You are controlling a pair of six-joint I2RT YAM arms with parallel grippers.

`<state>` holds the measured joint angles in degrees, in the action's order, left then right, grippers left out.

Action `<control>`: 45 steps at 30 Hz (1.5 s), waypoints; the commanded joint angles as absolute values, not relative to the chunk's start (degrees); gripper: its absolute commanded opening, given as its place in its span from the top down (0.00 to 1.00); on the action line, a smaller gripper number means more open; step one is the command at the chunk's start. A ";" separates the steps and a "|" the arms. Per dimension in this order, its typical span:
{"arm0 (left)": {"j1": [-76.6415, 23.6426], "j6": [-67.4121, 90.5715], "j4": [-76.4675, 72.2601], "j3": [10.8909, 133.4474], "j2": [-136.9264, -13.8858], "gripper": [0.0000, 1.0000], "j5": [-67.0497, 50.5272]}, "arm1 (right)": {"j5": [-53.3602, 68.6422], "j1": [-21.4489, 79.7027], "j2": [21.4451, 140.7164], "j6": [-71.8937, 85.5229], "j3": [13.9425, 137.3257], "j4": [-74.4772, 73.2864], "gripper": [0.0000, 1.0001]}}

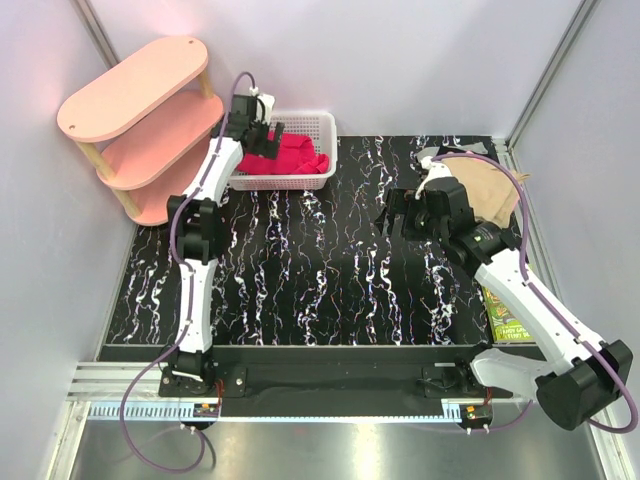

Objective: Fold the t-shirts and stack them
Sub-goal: Grab crumpled tshirt from bin with the left arm

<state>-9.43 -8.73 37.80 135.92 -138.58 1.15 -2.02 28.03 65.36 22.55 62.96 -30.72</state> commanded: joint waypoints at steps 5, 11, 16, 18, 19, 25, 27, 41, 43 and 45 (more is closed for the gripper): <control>-10.90 -10.72 33.14 137.46 -142.64 0.01 0.35 | -0.27 28.74 59.16 23.73 59.42 -26.02 0.02; -11.07 -12.47 32.17 136.67 -144.67 0.01 0.35 | -0.18 28.74 57.31 24.87 60.20 -26.01 0.04; -11.51 -14.84 31.99 136.32 -145.11 0.01 0.53 | 1.76 28.74 56.52 25.66 62.14 -26.72 0.05; -11.86 -15.99 31.82 135.97 -145.63 0.01 1.58 | 1.76 28.74 55.90 25.84 62.84 -27.33 0.06; -12.21 -17.65 31.82 135.97 -145.90 0.01 2.28 | 1.76 28.74 55.64 25.93 63.02 -27.42 0.06; -12.22 -20.56 31.46 135.35 -148.18 0.05 5.27 | 1.93 28.74 54.84 26.46 64.07 -28.92 0.09; -12.30 -21.70 31.64 135.52 -149.23 0.10 6.06 | 2.28 28.65 54.93 26.54 64.51 -29.09 0.10; -11.16 -23.38 31.20 136.40 -141.27 1.00 6.26 | 3.08 28.74 56.42 26.46 65.31 -29.01 0.14; -11.07 -23.03 31.20 138.42 -138.09 1.00 5.28 | 3.25 28.74 56.60 26.19 64.95 -28.83 0.15; -11.07 -22.68 31.20 140.61 -132.75 1.00 4.05 | 3.34 28.65 56.69 26.19 64.34 -28.48 0.16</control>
